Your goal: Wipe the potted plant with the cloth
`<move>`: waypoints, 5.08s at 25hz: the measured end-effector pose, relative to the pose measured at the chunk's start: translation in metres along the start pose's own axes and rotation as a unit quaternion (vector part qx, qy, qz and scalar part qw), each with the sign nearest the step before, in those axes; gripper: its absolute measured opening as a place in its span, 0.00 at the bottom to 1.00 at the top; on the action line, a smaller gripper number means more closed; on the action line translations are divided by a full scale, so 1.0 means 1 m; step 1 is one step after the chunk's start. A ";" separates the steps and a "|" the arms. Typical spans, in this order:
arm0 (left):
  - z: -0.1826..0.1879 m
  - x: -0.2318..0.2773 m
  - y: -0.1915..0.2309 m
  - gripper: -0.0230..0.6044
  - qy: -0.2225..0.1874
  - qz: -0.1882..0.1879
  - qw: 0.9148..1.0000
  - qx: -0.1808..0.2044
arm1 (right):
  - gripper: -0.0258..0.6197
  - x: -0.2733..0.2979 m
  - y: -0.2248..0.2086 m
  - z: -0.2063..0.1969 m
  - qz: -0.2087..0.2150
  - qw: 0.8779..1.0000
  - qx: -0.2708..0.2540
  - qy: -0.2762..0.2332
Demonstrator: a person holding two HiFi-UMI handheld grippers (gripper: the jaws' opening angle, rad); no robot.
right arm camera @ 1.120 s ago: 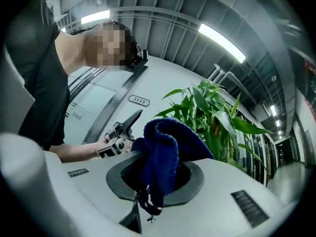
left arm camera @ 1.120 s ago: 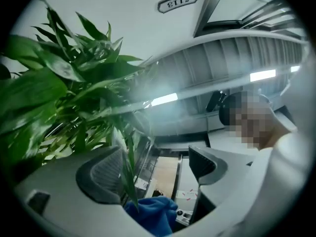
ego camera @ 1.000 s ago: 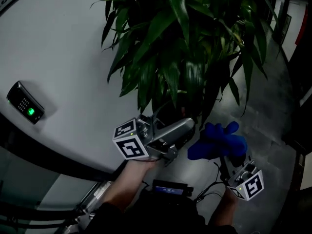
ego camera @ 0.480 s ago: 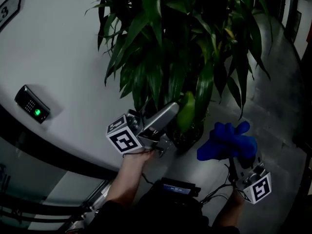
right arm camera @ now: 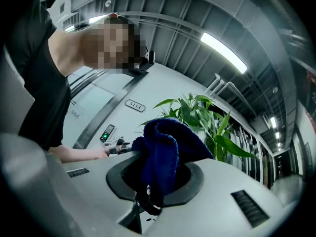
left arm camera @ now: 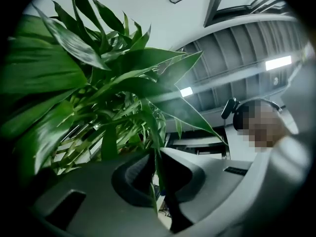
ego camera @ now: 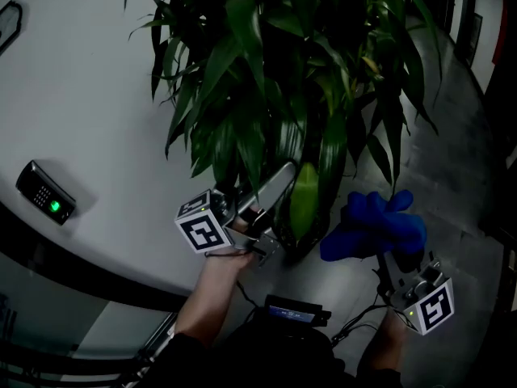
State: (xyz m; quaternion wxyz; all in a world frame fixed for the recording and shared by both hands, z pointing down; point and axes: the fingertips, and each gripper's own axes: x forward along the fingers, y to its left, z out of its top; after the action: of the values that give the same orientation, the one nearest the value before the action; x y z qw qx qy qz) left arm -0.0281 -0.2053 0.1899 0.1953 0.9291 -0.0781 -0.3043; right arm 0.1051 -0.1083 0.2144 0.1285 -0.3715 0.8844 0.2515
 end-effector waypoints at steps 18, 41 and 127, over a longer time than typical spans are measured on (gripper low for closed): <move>-0.051 -0.009 0.024 0.04 0.031 0.001 0.999 -0.037 | 0.16 0.232 -0.077 -0.005 -0.032 0.961 -0.237 0.138; -0.065 -0.019 0.026 0.04 0.035 -0.007 0.998 -0.056 | 0.16 0.230 -0.061 -0.014 0.042 0.957 -0.221 0.183; -0.086 -0.033 -0.044 0.59 0.016 -0.117 0.991 0.064 | 0.16 0.087 0.078 -0.054 0.212 0.931 -0.161 0.251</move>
State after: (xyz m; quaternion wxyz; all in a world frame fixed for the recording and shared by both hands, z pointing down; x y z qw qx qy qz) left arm -0.0017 -0.1295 0.2530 0.0993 0.9471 0.0151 -0.3049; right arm -0.0136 -0.1429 0.2510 -0.2157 -0.2418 0.8938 0.3100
